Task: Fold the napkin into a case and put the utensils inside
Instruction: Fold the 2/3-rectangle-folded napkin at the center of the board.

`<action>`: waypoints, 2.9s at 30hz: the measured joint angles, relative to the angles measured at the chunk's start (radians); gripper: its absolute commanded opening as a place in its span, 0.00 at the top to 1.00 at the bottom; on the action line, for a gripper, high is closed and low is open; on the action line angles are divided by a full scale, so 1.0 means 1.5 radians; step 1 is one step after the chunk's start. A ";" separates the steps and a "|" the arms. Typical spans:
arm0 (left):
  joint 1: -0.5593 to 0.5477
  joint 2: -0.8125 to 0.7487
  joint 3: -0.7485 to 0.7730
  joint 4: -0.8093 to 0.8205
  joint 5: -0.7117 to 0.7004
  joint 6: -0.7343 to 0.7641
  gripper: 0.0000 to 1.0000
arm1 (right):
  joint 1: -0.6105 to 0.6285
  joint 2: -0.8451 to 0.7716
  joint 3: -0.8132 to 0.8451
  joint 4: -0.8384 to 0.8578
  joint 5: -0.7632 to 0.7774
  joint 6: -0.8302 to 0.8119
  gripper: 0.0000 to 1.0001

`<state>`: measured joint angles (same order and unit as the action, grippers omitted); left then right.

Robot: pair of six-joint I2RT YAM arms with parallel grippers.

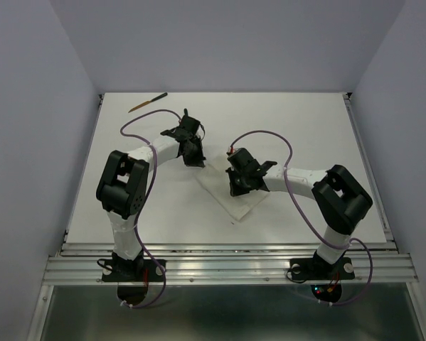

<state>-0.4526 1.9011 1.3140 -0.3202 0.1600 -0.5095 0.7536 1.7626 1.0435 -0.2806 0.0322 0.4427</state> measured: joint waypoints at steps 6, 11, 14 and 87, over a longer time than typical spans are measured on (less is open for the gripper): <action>0.000 -0.010 0.002 -0.029 -0.047 0.002 0.78 | 0.000 0.001 -0.001 0.007 0.000 0.001 0.99; -0.001 -0.042 0.002 -0.065 -0.117 0.002 0.78 | 0.000 0.001 -0.003 0.014 -0.001 0.002 0.99; -0.001 -0.064 0.001 -0.071 -0.134 0.002 0.93 | 0.000 0.001 -0.003 0.014 -0.001 0.001 0.99; -0.027 0.076 0.066 0.011 -0.028 0.030 1.00 | -0.192 0.210 0.281 0.012 -0.197 -0.123 0.31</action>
<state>-0.4934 2.0148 1.4124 -0.3035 0.1173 -0.4648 0.4664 2.0773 1.4651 -0.2619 -0.2638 0.2584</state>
